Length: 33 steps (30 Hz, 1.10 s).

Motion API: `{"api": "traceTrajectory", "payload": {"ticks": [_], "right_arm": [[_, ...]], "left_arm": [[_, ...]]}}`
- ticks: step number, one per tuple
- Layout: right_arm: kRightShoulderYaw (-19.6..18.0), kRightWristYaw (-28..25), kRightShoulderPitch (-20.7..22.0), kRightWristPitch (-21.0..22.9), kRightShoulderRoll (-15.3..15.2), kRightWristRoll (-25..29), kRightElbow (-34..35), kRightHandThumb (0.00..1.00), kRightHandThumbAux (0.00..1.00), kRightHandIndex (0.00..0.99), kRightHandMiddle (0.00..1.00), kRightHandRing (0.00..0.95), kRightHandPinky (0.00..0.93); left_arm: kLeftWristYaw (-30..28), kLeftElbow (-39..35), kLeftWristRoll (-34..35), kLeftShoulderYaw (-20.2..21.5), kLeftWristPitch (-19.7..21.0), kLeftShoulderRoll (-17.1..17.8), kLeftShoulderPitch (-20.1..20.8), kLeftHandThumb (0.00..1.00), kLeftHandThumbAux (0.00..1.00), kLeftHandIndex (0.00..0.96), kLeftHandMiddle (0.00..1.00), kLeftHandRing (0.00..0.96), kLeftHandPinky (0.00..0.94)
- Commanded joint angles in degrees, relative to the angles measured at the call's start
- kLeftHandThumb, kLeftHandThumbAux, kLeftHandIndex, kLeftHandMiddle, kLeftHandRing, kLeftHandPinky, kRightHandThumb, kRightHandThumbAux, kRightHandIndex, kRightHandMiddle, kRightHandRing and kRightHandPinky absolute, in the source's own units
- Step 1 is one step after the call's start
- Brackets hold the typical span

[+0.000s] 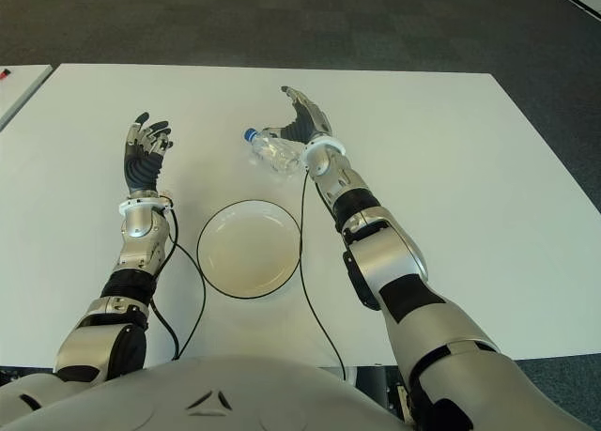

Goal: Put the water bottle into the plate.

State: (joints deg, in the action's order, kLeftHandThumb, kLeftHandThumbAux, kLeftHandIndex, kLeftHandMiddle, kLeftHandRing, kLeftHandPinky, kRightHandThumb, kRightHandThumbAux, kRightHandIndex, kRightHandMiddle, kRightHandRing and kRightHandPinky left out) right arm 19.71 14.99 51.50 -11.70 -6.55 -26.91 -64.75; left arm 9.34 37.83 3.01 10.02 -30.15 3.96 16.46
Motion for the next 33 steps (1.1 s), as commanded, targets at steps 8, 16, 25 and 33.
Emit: {"api": "traceTrajectory", "payload": {"ticks": [8,16,25,33], "right_arm": [[2.5,0.2,1.9,1.2,2.7,-2.4,-3.5,0.463,0.624,0.006,0.16,0.249,0.347],[2.8,0.8,2.2,1.1,3.6,-2.9,-5.1,0.458,0.606,0.019,0.187,0.28,0.375],[3.1,0.7,1.7,1.2,4.0,-2.8,-5.0,0.435,0.612,0.013,0.192,0.288,0.384],[3.0,0.7,1.3,1.4,4.1,-2.7,-4.3,0.426,0.617,0.011,0.186,0.29,0.39]], "left_arm": [[1.6,-1.1,-4.1,-2.5,2.8,-1.7,-0.2,0.528,0.67,0.123,0.268,0.259,0.275],[4.1,-4.1,-6.9,-5.2,4.6,-5.5,-0.2,0.521,0.681,0.125,0.276,0.263,0.253],[4.0,-7.4,-8.2,-7.4,6.8,-7.0,-0.7,0.511,0.705,0.111,0.27,0.256,0.249],[3.5,-9.6,-8.4,-8.3,9.5,-7.4,-1.1,0.499,0.712,0.104,0.268,0.256,0.257]]}}
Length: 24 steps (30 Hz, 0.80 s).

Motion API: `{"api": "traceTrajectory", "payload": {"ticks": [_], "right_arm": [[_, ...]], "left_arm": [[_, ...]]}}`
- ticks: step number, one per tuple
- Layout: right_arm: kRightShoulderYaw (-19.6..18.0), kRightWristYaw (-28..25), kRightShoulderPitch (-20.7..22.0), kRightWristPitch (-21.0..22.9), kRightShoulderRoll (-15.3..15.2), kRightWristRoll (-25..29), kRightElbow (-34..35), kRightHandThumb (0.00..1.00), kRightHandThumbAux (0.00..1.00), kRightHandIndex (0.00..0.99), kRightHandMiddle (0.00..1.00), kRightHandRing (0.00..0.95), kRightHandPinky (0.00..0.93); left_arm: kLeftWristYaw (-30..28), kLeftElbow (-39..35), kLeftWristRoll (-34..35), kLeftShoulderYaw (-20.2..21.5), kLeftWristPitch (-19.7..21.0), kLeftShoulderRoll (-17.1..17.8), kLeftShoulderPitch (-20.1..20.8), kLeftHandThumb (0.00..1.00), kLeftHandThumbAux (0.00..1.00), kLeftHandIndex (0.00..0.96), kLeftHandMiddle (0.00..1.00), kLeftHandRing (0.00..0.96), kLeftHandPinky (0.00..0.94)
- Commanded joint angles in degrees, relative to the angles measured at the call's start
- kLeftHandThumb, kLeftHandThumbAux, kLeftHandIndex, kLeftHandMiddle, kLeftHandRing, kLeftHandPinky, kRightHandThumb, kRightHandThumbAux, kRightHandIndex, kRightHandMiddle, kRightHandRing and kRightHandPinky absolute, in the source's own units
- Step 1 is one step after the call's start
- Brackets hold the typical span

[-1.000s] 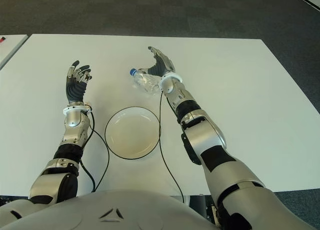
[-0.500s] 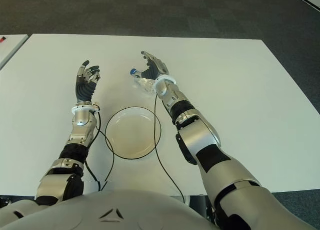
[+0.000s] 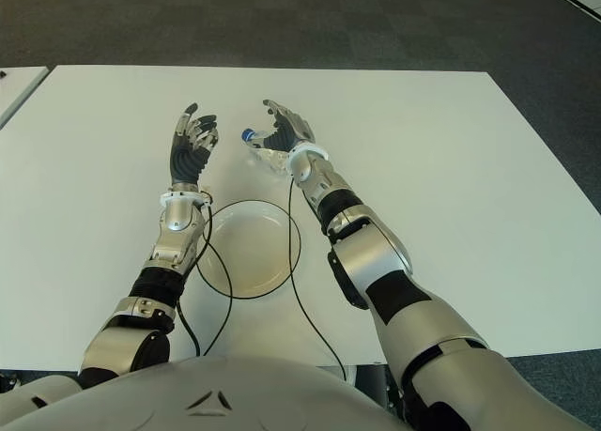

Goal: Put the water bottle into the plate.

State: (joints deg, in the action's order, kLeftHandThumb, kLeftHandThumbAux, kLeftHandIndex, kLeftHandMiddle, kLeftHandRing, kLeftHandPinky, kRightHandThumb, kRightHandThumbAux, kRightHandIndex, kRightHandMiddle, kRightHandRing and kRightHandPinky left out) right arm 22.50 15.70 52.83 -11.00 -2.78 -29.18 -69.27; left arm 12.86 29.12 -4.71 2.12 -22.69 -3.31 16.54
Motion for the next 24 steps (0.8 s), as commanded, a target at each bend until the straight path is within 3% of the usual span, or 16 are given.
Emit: {"api": "traceTrajectory", "payload": {"ticks": [1,24], "right_arm": [[0.2,0.1,-0.1,0.7,0.3,-0.4,0.3,0.426,0.618,0.01,0.185,0.289,0.389],[1.9,0.1,-1.3,-0.6,-0.6,-1.4,1.3,0.414,0.612,0.006,0.191,0.288,0.37]], "left_arm": [[0.0,-1.0,-0.6,-0.5,2.3,-0.1,-1.2,0.497,0.711,0.103,0.268,0.256,0.258],[-0.5,-2.0,-0.5,-1.4,2.8,0.0,-1.9,0.468,0.715,0.095,0.256,0.245,0.252]]}}
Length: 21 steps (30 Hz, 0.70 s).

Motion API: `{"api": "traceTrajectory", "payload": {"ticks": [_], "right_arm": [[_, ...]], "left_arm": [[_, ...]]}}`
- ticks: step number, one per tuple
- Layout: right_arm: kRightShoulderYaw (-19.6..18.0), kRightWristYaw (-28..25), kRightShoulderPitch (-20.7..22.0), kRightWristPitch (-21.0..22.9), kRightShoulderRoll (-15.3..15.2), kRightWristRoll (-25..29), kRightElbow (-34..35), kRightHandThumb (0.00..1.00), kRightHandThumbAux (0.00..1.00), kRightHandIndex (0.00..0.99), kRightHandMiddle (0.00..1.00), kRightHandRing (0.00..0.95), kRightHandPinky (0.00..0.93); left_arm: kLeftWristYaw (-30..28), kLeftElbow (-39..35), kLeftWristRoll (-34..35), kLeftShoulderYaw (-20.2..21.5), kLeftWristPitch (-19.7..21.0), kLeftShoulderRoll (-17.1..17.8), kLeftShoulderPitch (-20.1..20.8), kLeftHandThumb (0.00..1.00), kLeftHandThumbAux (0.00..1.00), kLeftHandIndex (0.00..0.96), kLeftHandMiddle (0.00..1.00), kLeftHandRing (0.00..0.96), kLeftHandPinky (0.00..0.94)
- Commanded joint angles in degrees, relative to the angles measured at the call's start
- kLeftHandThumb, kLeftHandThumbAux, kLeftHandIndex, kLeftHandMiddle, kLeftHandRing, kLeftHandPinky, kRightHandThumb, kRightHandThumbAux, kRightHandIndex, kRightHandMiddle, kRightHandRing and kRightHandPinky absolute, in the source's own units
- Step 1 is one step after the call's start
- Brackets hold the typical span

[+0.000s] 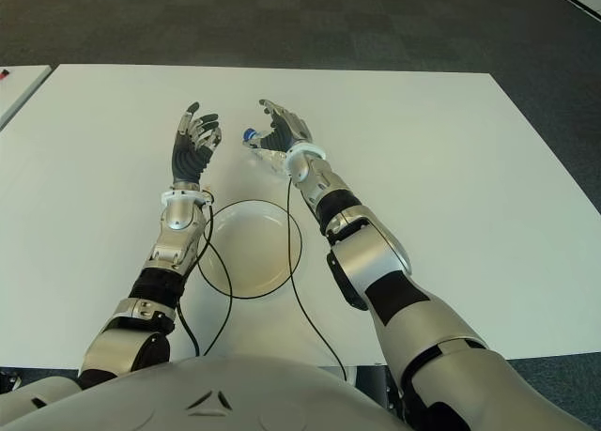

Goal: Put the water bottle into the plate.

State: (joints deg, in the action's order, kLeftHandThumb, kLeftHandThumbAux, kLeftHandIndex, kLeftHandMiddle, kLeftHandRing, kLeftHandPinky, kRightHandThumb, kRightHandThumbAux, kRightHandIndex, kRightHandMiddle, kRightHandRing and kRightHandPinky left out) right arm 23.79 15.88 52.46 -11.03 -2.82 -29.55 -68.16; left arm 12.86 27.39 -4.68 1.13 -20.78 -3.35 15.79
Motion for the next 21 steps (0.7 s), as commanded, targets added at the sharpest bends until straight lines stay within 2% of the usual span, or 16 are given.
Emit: {"api": "traceTrajectory", "payload": {"ticks": [1,11,21], "right_arm": [[0.8,0.0,-1.1,-0.7,-0.6,-1.1,0.3,0.414,0.614,0.004,0.19,0.287,0.368],[1.5,-0.8,-1.8,-2.0,-1.7,-1.7,0.6,0.425,0.659,0.0,0.185,0.258,0.319],[1.9,-1.5,-2.7,-2.9,-2.0,-1.6,0.6,0.435,0.657,0.0,0.192,0.263,0.331]], "left_arm": [[-0.5,-0.3,-0.5,-0.5,0.9,0.0,-1.2,0.468,0.715,0.095,0.256,0.246,0.252],[-0.7,-1.0,-0.5,-0.8,0.5,0.0,-1.7,0.481,0.703,0.093,0.259,0.244,0.245],[-0.9,-1.9,-0.9,-1.4,-0.1,0.0,-2.5,0.47,0.69,0.091,0.253,0.233,0.223]]}}
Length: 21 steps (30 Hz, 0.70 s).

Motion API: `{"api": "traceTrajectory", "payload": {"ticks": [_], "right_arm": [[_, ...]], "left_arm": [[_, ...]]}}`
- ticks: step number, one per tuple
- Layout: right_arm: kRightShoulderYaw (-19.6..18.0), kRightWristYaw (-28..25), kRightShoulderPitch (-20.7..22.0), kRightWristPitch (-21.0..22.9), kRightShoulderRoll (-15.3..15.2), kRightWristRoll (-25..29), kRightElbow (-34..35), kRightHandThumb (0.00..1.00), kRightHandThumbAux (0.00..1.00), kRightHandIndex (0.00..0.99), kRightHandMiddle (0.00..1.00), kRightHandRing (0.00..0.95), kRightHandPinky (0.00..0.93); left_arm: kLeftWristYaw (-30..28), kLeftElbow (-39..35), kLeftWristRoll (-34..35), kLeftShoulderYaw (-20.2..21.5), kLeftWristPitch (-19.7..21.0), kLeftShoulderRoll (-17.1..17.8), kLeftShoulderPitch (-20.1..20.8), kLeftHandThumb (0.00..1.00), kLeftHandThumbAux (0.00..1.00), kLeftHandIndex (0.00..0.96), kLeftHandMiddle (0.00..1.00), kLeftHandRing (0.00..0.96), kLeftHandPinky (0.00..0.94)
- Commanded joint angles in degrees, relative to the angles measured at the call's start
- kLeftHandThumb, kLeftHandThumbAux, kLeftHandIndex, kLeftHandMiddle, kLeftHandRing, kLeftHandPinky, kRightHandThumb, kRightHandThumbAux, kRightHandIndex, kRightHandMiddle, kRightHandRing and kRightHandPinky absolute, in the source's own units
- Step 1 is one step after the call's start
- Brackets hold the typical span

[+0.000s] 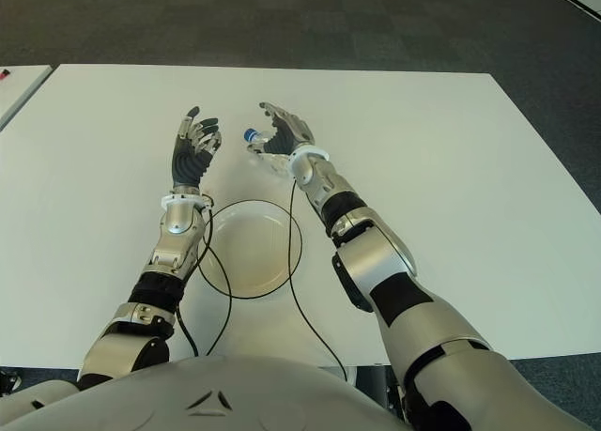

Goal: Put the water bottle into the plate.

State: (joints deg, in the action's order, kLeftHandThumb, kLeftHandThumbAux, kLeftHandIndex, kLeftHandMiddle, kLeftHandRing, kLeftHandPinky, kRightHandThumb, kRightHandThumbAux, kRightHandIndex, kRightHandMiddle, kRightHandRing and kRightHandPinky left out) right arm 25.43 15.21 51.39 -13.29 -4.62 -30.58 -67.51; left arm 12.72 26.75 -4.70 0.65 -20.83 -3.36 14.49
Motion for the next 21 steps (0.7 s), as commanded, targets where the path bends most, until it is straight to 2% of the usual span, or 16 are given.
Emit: {"api": "traceTrajectory", "payload": {"ticks": [1,21], "right_arm": [[0.4,-0.9,-1.8,-0.7,-0.2,-0.6,-0.1,0.436,0.657,0.0,0.193,0.264,0.332],[0.9,0.6,-4.0,-3.0,-0.4,-1.2,0.3,0.436,0.658,0.0,0.216,0.279,0.33]], "left_arm": [[-0.8,-1.6,-0.9,-1.0,0.1,0.0,-1.4,0.469,0.688,0.091,0.252,0.232,0.222],[-1.8,-6.8,-0.5,-1.9,1.5,0.1,-4.0,0.464,0.649,0.099,0.244,0.231,0.235]]}}
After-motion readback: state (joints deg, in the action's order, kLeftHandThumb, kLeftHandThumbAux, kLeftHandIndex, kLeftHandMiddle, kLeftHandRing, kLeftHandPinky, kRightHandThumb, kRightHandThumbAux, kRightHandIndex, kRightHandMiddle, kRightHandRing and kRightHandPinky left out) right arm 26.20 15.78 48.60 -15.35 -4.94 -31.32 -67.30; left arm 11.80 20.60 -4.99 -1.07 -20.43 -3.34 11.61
